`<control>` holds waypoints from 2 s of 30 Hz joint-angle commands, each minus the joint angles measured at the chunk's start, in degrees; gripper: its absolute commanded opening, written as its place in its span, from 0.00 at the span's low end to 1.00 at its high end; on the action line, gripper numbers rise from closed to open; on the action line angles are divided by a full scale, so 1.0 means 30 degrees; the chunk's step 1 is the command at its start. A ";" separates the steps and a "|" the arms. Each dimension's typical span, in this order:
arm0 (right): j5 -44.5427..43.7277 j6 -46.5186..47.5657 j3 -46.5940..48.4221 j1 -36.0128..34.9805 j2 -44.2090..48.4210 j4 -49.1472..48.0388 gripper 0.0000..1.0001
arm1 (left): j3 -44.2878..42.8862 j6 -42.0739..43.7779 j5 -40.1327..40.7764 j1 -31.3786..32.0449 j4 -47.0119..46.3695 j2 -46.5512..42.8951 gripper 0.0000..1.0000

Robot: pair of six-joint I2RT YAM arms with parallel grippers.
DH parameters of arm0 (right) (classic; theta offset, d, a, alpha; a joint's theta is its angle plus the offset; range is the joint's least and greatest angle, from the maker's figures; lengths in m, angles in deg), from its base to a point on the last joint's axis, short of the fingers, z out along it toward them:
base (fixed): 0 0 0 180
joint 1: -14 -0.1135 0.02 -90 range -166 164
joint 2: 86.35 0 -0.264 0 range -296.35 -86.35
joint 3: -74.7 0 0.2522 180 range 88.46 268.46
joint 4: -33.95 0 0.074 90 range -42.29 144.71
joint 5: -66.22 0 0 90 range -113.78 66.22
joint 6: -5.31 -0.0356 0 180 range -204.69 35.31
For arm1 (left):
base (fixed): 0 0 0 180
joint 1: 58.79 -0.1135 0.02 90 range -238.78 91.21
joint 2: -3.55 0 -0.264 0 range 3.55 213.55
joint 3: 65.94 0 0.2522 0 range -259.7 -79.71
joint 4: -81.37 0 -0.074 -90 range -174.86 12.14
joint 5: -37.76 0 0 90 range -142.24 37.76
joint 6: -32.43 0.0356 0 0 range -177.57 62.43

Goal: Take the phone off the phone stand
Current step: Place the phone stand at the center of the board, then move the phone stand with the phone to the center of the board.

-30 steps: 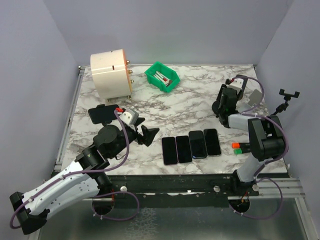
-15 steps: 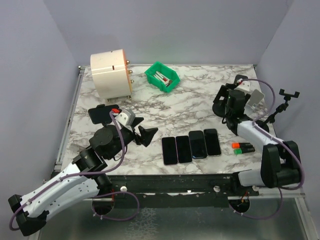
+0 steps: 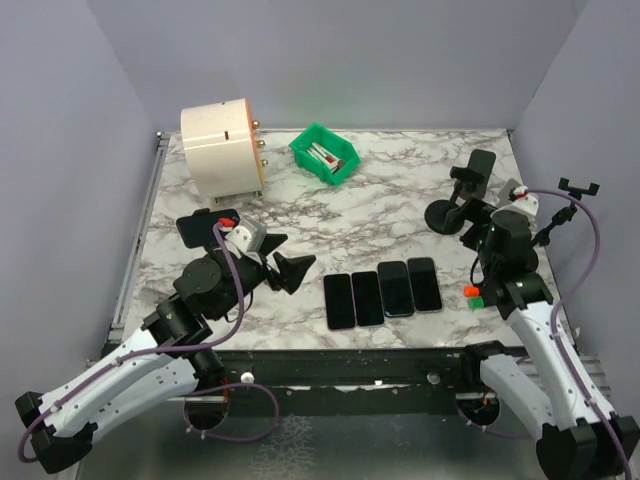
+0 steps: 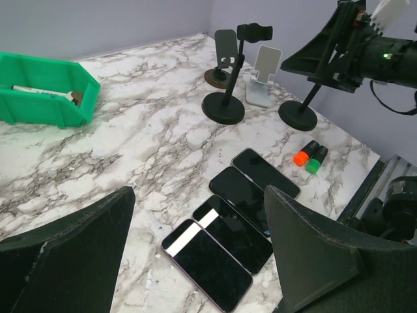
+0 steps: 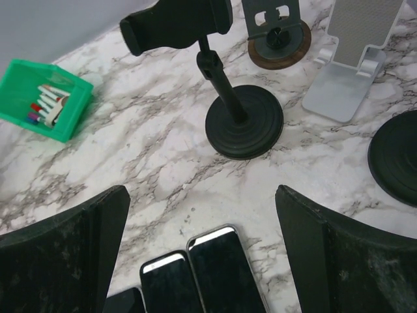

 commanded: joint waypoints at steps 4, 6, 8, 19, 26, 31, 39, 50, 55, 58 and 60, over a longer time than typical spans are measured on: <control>0.2556 0.0298 0.3760 0.0063 0.2844 0.7637 1.00 | -0.1540 -0.0828 -0.0505 -0.0035 0.0080 0.0041 0.82; 0.2925 0.0675 0.5038 0.0060 0.3151 0.8853 1.00 | -0.3111 -0.0657 -0.0164 -0.0027 0.1405 0.0208 0.82; 0.3543 0.1146 0.5985 0.0049 0.3506 0.9434 1.00 | -0.4820 -0.0333 0.0861 -0.0036 0.2803 0.0321 0.83; 1.6106 0.0571 0.7059 -0.0177 0.0921 0.3910 0.96 | -0.9728 -0.0906 1.0508 -0.0026 0.9414 0.3417 0.94; 1.1741 0.1338 0.8949 -0.9153 -0.5286 -0.0364 0.98 | -1.0211 -0.2947 1.5160 -0.0021 1.1993 0.3210 0.99; 1.5385 -0.2656 0.8774 -0.9863 -1.0656 -0.7470 0.98 | -0.9738 -0.4856 1.6779 -0.0029 1.3498 0.1263 0.99; 1.8936 -0.8303 1.1163 -0.9898 -1.7906 -1.5585 0.99 | -1.0085 -1.3479 2.1226 0.4996 2.0814 -0.0825 0.93; 2.0413 -1.1482 1.5676 -1.0429 -2.4290 -1.7498 0.99 | -1.0990 -1.9876 2.4793 0.8465 2.6928 0.1793 0.95; 2.0975 -1.2099 1.7640 -1.0917 -2.6440 -1.7025 0.97 | -1.0629 -2.0639 2.5126 0.8150 2.6873 0.1404 0.99; 2.1324 -1.2799 1.8768 -1.1074 -2.7602 -1.7106 0.93 | -1.0563 -2.0575 2.5097 0.8159 2.6686 0.1115 0.99; 2.1507 -1.3458 1.9349 -1.1119 -2.8264 -1.7528 0.90 | -1.0736 -2.0266 2.5069 0.8163 2.6581 0.1121 0.99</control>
